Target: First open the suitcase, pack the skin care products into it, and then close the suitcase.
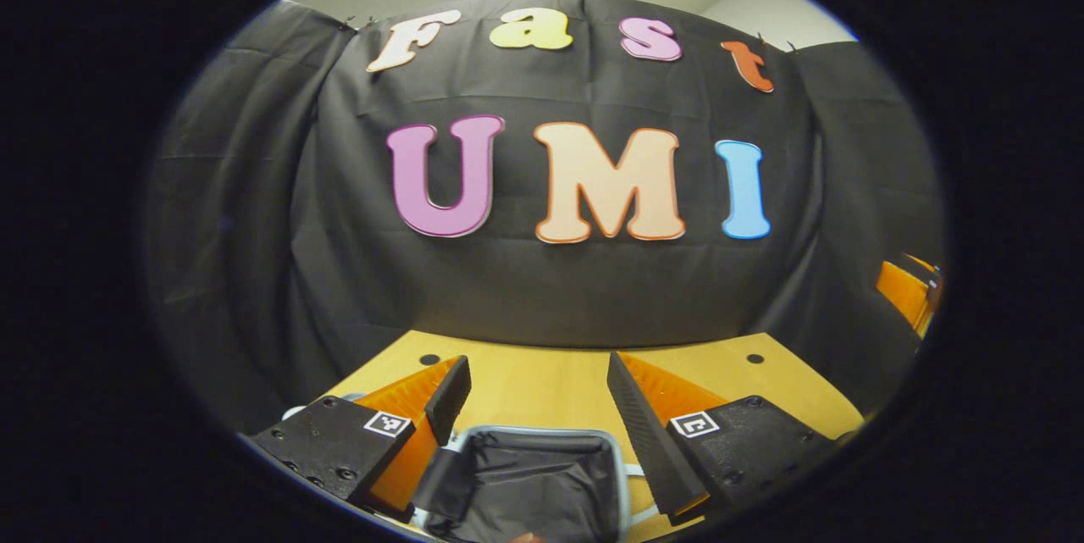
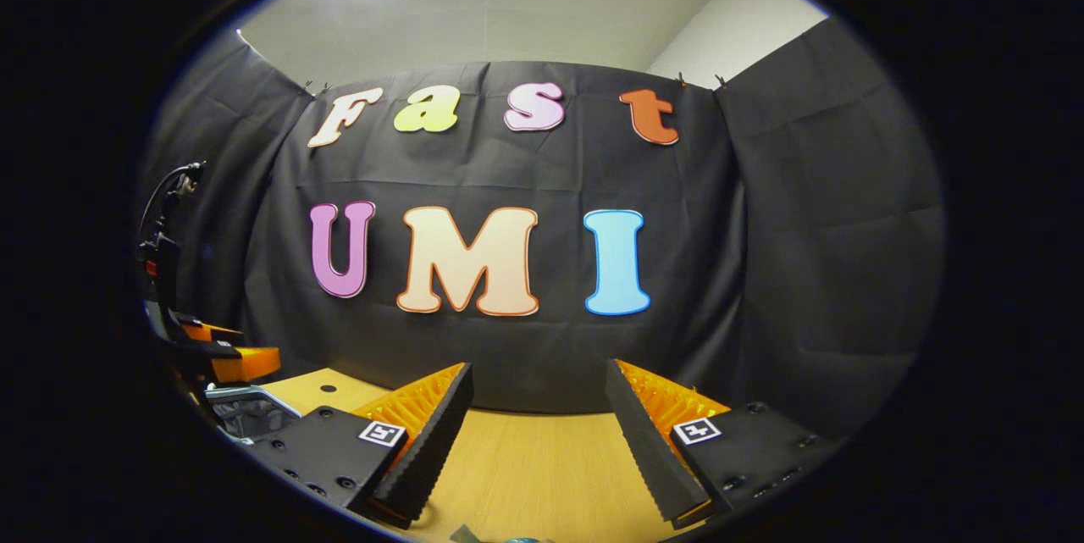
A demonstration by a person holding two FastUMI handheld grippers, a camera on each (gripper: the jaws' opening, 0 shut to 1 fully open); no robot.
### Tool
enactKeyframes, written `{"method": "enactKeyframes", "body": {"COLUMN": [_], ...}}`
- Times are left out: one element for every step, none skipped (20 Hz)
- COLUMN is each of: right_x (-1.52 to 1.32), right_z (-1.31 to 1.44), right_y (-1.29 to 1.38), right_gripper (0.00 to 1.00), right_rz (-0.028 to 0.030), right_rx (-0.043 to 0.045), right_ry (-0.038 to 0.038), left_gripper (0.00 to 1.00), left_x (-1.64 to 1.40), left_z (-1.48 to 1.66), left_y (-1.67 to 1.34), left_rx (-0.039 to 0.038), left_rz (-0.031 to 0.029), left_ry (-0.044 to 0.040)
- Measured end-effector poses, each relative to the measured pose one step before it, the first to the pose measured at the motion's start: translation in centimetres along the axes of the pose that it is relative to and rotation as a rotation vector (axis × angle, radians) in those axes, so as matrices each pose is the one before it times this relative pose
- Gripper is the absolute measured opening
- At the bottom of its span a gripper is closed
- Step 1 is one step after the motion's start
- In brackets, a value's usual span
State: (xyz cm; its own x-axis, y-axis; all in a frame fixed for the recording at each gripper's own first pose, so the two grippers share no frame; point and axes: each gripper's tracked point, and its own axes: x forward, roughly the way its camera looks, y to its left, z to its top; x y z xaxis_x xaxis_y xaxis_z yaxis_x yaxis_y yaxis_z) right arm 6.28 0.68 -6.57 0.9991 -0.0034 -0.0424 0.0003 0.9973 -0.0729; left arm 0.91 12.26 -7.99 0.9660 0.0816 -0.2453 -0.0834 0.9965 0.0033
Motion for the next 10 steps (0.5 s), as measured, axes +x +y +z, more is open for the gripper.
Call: {"method": "enactKeyframes", "body": {"right_x": [-0.118,-0.086,-0.163,-0.219,-0.111,-0.184,-0.149,-0.168,-0.164,-0.160], "right_z": [-0.342,-0.366,-0.315,-0.332,-0.368,-0.360,-0.363,-0.424,-0.337,-0.464], "right_y": [-0.702,-0.641,-0.681,-0.646,-0.589,-0.572,-0.570,-0.539,-0.442,-0.454], "right_gripper": [0.98,1.00,0.98,0.98,0.98,0.98,0.98,0.98,0.98,0.99], "right_rz": [-0.00197,-0.00054,-0.00051,0.00003,0.00164,-0.00010,-0.00058,-0.00034,0.00075,0.00043], "right_rx": [-0.00250,-0.00284,-0.00345,-0.00343,-0.00189,-0.00166,-0.00139,-0.00041,-0.00146,-0.00461], "right_ry": [0.00758,0.00670,0.00625,0.00710,0.00808,0.00805,0.00721,0.00808,0.00760,0.00999], "left_gripper": [0.95,0.95,0.95,0.95,0.95,0.95,0.95,0.95,0.95,0.95], "left_x": [0.039,0.074,0.086,0.095,0.105,0.150,0.199,0.107,0.346,0.304], "left_z": [-0.569,-0.484,-0.560,-0.608,-0.765,-0.893,-1.083,-0.994,-1.183,-1.185], "left_y": [-1.603,-1.423,-1.517,-1.369,-1.482,-1.532,-1.517,-1.308,-1.407,-1.250], "left_rx": [0.00018,0.00263,0.00172,0.00101,-0.00256,-0.00360,0.00186,0.00401,0.00659,0.00803], "left_rz": [-0.01955,-0.01797,-0.01774,-0.01915,-0.01962,-0.02286,-0.02218,-0.02088,-0.02736,-0.02291], "left_ry": [0.01208,0.00849,0.01222,0.01183,0.01356,0.01776,0.02173,0.01976,0.02269,0.02668]}}
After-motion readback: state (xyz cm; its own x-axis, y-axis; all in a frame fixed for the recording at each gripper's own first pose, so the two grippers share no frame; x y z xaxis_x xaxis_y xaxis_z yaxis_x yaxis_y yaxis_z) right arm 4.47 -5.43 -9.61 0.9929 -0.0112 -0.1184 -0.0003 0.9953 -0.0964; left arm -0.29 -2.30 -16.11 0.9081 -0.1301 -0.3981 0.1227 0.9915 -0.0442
